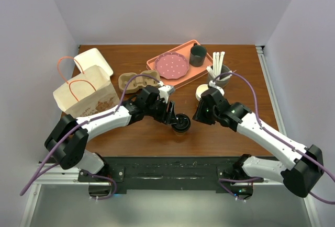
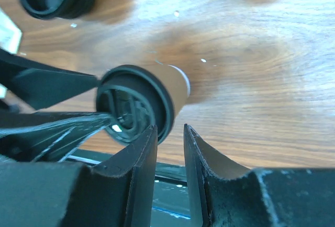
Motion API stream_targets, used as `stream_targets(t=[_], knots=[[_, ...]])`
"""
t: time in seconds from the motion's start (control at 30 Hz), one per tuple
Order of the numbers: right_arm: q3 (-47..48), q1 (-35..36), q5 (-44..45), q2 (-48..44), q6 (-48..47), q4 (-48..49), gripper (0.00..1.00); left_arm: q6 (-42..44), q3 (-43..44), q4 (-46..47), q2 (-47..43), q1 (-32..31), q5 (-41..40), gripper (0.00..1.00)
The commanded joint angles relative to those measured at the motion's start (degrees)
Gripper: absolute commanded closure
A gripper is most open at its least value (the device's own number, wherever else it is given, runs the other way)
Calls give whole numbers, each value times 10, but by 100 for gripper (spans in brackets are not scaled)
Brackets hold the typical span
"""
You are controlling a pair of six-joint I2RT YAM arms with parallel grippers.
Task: Pack the takeout coffee
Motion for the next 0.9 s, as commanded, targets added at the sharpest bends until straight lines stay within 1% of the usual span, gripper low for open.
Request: stream_targets(t=[0.0, 0.17, 0.33, 0.47, 0.63, 0.7, 0.73, 0.87], knots=[[25, -7, 22, 30, -38, -3, 69, 25, -21, -69, 32, -1, -48, 42], [40, -14, 17, 54, -60, 16, 70, 27, -20, -71, 35, -2, -45, 42], [41, -14, 1, 72, -60, 28, 71, 28, -19, -73, 33, -2, -45, 42], [13, -15, -16, 71, -53, 42, 72, 29, -19, -74, 34, -1, -44, 42], [-41, -15, -60, 70, -30, 81, 73, 28, -26, -71, 33, -1, -43, 42], [-65, -15, -60, 69, -22, 84, 73, 27, -29, -70, 33, -1, -44, 42], [-70, -15, -51, 69, -17, 78, 75, 26, -32, -68, 32, -1, -45, 42], [-73, -15, -30, 72, -22, 60, 77, 23, -34, -68, 31, -1, -45, 42]])
